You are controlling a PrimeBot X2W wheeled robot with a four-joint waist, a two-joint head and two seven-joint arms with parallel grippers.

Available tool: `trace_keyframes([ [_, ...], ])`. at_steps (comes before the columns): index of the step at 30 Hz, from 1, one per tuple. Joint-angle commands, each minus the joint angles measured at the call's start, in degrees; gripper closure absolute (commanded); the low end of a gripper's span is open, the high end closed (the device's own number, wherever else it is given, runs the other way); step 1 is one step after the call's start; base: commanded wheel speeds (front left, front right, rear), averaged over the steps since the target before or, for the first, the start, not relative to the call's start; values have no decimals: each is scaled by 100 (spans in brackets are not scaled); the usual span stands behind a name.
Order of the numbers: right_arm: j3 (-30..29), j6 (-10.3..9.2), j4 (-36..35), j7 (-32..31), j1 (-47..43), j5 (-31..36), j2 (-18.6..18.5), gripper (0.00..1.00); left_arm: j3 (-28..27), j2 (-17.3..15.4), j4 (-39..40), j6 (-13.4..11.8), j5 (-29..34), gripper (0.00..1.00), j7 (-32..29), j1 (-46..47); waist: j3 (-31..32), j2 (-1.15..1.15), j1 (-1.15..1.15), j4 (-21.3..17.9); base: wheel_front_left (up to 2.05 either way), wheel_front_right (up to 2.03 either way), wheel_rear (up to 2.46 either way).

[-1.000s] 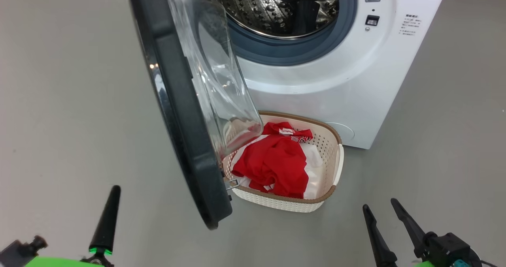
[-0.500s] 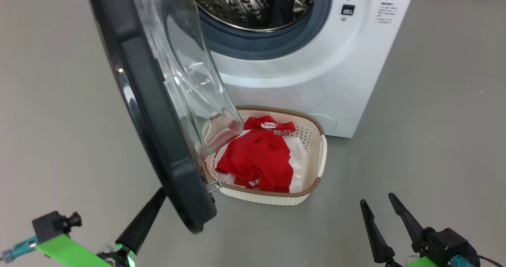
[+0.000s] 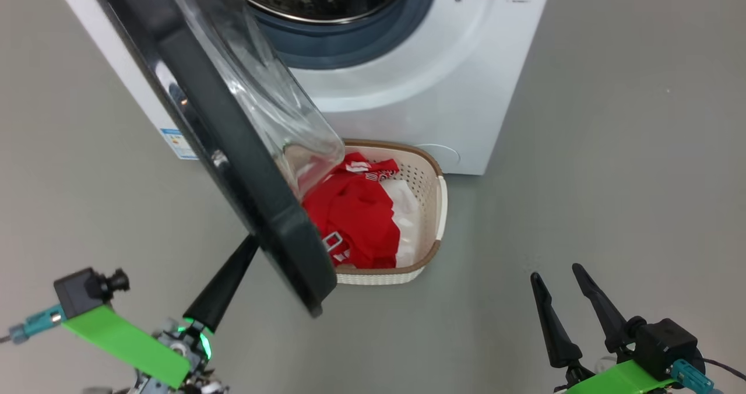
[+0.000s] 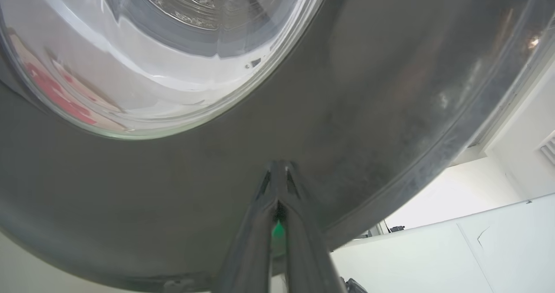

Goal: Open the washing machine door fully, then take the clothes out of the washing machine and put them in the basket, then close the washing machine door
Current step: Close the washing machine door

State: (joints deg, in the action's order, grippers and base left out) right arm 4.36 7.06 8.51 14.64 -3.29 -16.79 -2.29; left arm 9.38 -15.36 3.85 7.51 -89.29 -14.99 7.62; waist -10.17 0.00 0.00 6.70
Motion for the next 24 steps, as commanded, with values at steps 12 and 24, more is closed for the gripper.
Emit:
trace_keyframes([
  [12, 177, 43, -284, 36, 521, -288, -59, 0, 569, -266, -39, -2, 533, 100, 1092, 1586, -819, 0, 0, -942, 0, 0, 0],
  [24, 258, 43, -418, 36, 744, -573, -59, 0, 1324, -895, -585, -2, 739, 100, 2050, 2904, -1349, 0, 0, -1615, 0, 0, 0],
])
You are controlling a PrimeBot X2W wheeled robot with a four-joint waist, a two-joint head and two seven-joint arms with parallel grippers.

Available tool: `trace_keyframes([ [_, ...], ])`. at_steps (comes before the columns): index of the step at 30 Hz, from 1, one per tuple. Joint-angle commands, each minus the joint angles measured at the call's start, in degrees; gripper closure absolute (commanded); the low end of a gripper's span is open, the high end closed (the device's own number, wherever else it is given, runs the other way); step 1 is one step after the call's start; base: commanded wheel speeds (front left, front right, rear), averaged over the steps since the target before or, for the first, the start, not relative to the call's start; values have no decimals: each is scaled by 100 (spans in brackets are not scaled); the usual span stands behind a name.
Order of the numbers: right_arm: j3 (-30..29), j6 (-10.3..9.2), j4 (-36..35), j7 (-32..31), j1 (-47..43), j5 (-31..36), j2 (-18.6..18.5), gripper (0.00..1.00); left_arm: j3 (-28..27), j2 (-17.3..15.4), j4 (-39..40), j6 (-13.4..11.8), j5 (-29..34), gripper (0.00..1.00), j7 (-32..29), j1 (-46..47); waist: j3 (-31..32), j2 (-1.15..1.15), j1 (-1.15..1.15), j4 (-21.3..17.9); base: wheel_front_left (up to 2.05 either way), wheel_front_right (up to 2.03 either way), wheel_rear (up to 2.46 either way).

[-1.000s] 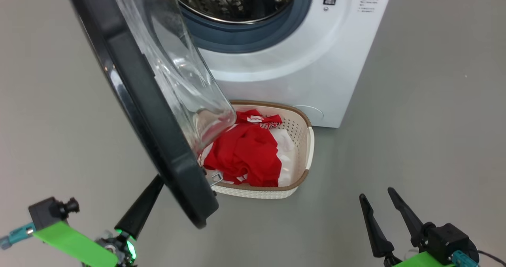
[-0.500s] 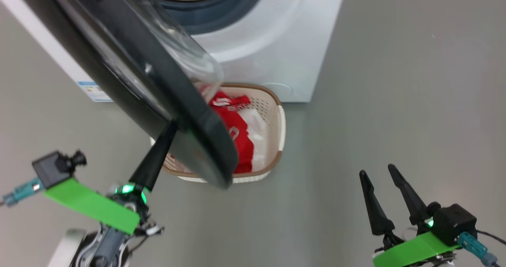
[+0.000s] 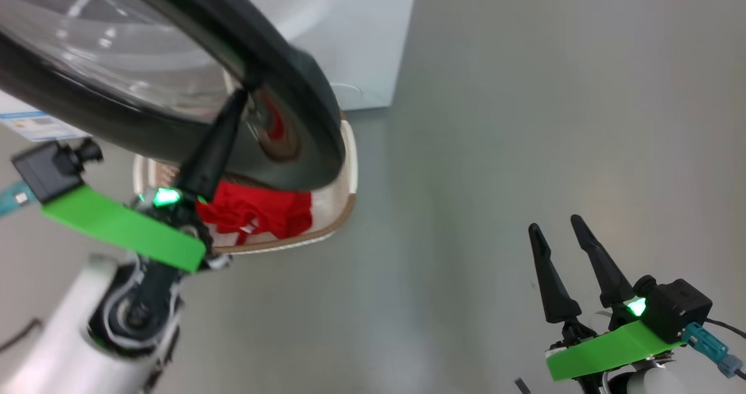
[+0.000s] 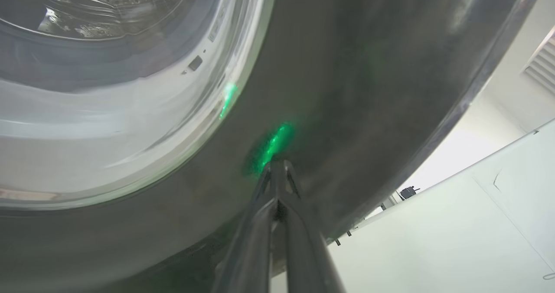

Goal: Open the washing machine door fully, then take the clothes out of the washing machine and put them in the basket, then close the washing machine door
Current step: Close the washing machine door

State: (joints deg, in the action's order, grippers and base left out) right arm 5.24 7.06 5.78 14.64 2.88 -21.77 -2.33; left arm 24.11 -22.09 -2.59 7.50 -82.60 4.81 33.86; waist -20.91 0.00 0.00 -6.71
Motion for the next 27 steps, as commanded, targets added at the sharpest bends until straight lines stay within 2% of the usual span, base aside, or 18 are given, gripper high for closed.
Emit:
trace_keyframes([
  [1, 183, 43, -149, 36, 142, -93, -54, 0, -94, -275, -18, -1, 82, 100, 133, 411, -314, 0, 0, -313, 0, 0, 0],
  [11, 260, 43, -209, 36, 245, -274, -54, 0, 226, -662, -934, -1, 41, 100, 702, 1607, -551, 0, 0, -675, 0, 0, 0],
  [20, 374, 43, -255, 36, 265, -381, -54, 0, 428, -874, -1511, -1, 5, 100, 869, 2326, -647, 0, 0, -914, 0, 0, 0],
  [27, 498, 43, -287, 36, 253, -440, -54, 0, 569, -919, -1925, -1, 8, 100, 962, 2742, -672, 0, 0, -1060, 0, 0, 0],
])
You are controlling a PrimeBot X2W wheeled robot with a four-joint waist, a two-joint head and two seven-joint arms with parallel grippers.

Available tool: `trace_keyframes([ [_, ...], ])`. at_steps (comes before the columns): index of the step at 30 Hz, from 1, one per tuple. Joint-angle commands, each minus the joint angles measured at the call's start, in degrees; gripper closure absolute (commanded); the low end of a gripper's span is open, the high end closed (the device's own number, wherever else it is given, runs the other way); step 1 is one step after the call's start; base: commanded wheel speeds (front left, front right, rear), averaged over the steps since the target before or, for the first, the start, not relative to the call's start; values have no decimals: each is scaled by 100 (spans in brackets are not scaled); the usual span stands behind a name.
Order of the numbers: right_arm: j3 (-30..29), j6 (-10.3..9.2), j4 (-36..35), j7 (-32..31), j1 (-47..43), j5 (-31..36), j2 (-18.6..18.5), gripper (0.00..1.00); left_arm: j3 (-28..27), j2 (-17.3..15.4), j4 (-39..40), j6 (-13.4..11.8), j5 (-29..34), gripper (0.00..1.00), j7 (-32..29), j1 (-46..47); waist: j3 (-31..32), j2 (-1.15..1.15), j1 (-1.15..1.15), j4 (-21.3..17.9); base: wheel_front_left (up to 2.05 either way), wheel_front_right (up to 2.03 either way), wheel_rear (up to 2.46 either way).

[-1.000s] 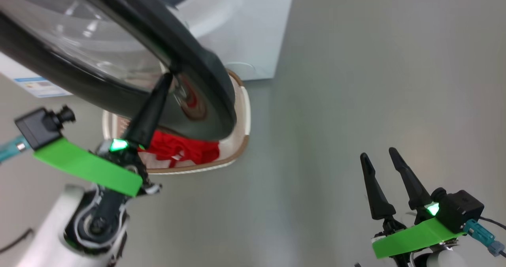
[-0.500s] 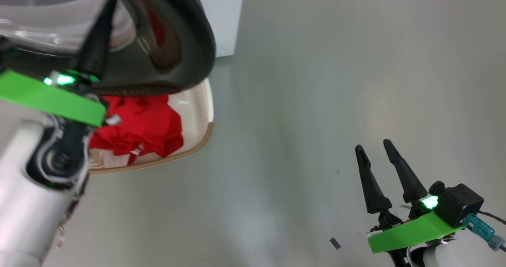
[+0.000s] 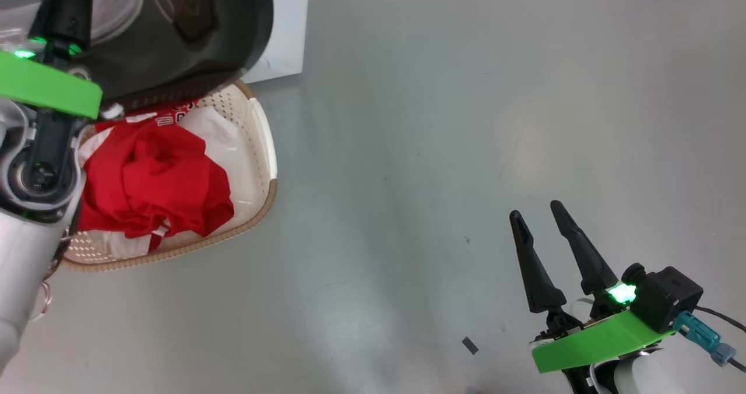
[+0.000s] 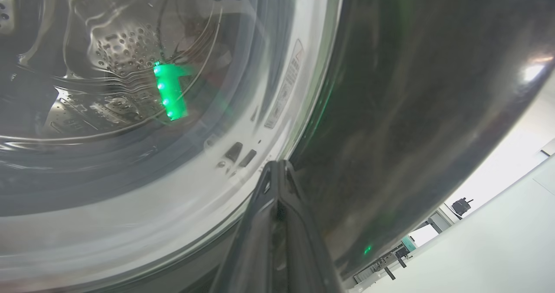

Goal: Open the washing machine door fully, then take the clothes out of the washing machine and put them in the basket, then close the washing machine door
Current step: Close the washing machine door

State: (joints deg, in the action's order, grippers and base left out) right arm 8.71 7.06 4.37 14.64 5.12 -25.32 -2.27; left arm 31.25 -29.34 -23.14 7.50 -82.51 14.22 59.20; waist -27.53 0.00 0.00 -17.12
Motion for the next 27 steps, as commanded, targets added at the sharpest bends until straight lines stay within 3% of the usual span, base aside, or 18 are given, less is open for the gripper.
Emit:
trace_keyframes([
  [1, 159, 43, -148, 36, 30, -95, -61, 0, -127, -197, 97, -1, -1, 100, 30, 231, -5, 0, 0, -30, 0, 0, 0],
  [11, 75, 43, -84, 36, -59, -7, -61, 0, -50, -110, 86, -1, -129, 98, 74, -316, 275, 0, 0, 99, 0, 0, 0],
  [13, 45, 43, -61, 36, -80, 50, -61, 0, -67, -77, 112, -1, -83, 70, 75, -532, 364, 0, 0, 161, 0, 0, 0],
  [15, 5, 43, -37, 36, -104, 108, -61, 0, -127, -27, 128, -1, -33, 57, 76, -776, 470, 0, 0, 227, 0, 0, 0],
  [18, -53, 43, 1, 36, -166, 210, -61, 0, -239, 80, 155, -1, 92, 0, 76, -1174, 646, 0, 0, 347, 0, 0, 0],
  [27, -282, 43, 98, 36, -434, 487, -61, 0, -673, 480, 217, -1, 446, 0, 77, -2430, 1118, 0, 0, 794, 0, 0, 0],
])
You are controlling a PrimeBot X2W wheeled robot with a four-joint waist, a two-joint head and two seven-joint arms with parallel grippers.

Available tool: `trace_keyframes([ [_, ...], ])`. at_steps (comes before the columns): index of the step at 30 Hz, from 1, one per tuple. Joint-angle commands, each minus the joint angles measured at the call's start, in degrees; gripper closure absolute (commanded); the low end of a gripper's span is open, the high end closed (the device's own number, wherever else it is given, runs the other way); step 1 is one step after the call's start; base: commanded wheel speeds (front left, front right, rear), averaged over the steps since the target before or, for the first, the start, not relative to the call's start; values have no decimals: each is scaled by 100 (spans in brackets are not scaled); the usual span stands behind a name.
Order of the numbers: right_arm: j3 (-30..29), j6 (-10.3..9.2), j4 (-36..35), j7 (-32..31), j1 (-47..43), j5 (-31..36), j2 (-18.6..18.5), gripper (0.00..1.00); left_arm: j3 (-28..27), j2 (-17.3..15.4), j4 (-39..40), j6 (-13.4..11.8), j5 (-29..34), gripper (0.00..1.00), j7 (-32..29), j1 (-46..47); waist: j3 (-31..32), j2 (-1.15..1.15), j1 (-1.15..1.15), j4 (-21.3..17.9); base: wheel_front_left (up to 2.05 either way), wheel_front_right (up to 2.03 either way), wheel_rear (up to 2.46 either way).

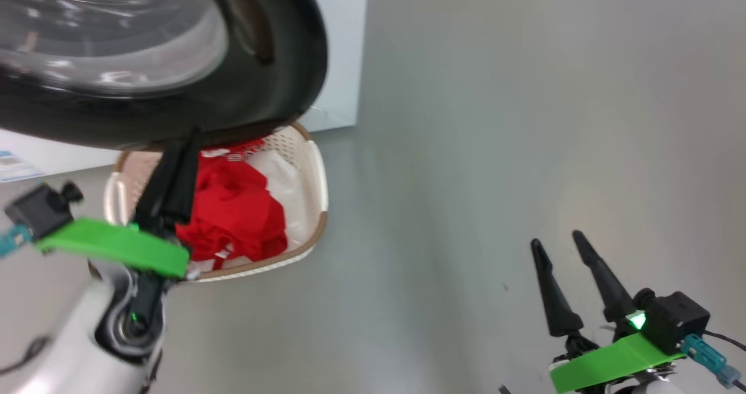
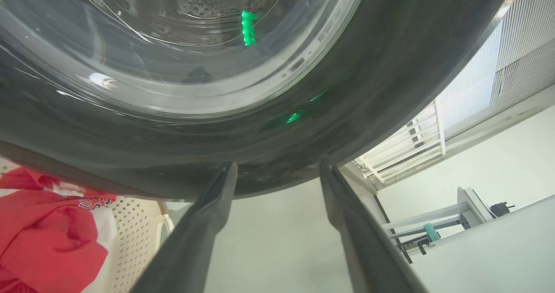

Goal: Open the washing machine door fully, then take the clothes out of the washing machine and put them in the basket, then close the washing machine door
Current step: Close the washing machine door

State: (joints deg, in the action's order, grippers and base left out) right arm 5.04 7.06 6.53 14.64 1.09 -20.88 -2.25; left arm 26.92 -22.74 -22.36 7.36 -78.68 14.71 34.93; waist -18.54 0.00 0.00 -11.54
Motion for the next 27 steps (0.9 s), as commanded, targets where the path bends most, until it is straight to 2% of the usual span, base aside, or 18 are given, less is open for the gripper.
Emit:
trace_keyframes([
  [1, 50, 43, -115, 36, -57, 65, -63, 0, -303, -130, 130, 13, 99, 0, 29, -123, 250, 0, 0, 290, 0, 0, 0],
  [14, -275, 43, -58, 36, -327, 238, -63, 0, -862, 181, 149, 13, 824, 0, 29, -1346, 577, 0, 0, 776, 0, 0, 0],
  [23, -401, 43, -39, 36, -516, 321, -63, 0, -1194, 269, 291, 13, 1516, 0, 29, -2154, 737, 0, 0, 1025, 0, 0, 0],
  [27, -487, 43, -32, 36, -630, 369, -63, 0, -1470, 328, 373, 13, 2045, 0, 29, -2494, 843, 0, 0, 1148, 0, 0, 0],
])
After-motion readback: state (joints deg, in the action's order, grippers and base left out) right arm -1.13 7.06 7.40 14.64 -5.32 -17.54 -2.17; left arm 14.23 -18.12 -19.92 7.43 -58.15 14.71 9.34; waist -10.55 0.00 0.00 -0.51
